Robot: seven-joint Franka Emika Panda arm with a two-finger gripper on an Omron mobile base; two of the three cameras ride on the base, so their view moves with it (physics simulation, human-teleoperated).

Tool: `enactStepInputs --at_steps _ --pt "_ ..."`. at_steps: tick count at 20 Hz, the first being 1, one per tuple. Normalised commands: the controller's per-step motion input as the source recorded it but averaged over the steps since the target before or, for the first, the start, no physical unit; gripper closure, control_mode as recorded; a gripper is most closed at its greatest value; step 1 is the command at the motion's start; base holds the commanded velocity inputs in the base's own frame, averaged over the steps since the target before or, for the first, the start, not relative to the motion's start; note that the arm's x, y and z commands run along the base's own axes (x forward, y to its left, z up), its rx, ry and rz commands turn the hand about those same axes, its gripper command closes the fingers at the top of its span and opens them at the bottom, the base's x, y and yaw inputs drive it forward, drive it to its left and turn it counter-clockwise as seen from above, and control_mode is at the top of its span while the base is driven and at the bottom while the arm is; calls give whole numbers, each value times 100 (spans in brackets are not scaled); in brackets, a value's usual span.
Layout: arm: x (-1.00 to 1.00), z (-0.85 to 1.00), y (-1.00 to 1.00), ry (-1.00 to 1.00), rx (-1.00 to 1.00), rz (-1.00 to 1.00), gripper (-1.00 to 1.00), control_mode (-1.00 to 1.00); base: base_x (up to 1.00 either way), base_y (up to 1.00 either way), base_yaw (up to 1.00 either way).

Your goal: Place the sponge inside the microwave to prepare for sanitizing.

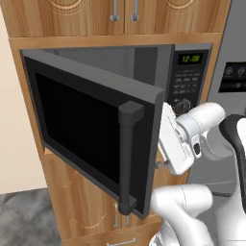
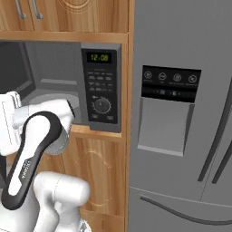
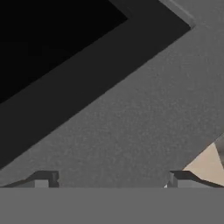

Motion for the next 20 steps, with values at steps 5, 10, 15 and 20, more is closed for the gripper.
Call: enactStepInputs --at_steps 5,10,15,20 --pt "35 2 25 5 0 17 -100 -100 0 0 0" --pt "0 -12 67 1 0 4 -100 -100 0 0 0" --pt "-1 -14 84 0 0 -2 -100 -100 0 0 0" --pt "-11 -41 79 -1 0 -20 -100 -100 0 0 0"
